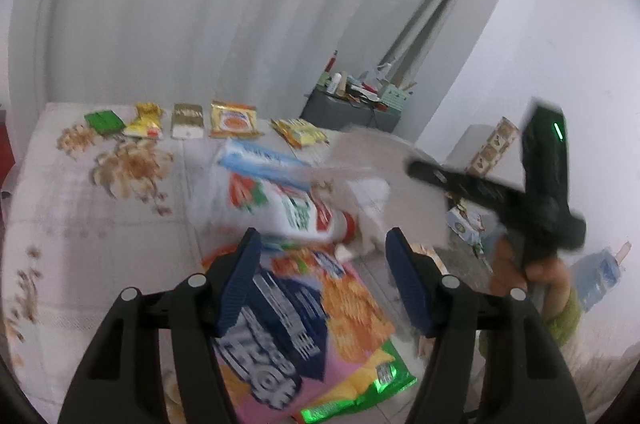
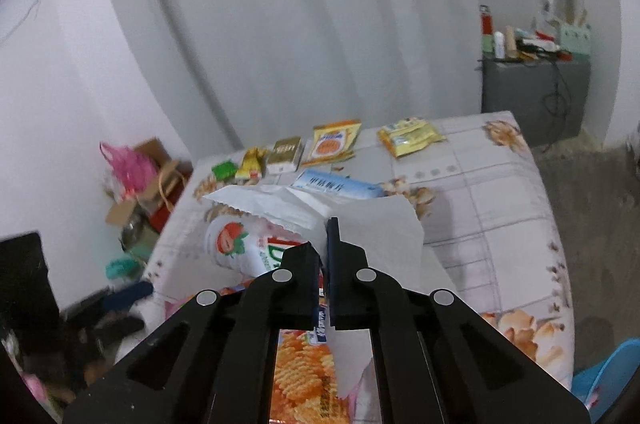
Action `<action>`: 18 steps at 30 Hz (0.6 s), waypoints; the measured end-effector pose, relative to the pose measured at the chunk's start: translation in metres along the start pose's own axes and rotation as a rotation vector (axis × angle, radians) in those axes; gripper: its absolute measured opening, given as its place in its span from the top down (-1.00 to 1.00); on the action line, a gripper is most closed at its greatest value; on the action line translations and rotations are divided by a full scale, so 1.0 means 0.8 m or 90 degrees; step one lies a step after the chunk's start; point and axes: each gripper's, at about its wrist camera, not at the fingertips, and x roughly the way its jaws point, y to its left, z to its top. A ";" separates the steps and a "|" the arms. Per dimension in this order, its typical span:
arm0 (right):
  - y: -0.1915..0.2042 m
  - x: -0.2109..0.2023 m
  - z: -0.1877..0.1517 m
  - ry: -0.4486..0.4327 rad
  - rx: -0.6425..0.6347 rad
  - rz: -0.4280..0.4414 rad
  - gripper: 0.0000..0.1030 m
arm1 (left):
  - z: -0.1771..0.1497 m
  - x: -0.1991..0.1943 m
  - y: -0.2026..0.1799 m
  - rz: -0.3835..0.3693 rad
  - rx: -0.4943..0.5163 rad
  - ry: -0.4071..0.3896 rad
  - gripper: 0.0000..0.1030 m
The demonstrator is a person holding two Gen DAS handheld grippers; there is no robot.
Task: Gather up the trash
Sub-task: 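Grasp the white tissue with the right tool while the left tool approaches the blue medicine box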
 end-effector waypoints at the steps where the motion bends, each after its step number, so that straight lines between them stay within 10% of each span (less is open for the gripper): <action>1: -0.007 -0.006 0.000 -0.008 0.012 0.002 0.96 | 0.015 0.002 0.009 -0.009 -0.013 0.010 -0.22; 5: -0.035 -0.029 -0.001 -0.037 0.059 0.015 0.96 | 0.064 0.031 0.033 -0.026 -0.031 0.065 -0.22; 18: -0.097 -0.058 -0.015 -0.056 0.145 0.041 0.97 | 0.153 0.237 0.118 0.134 -0.016 0.276 -0.13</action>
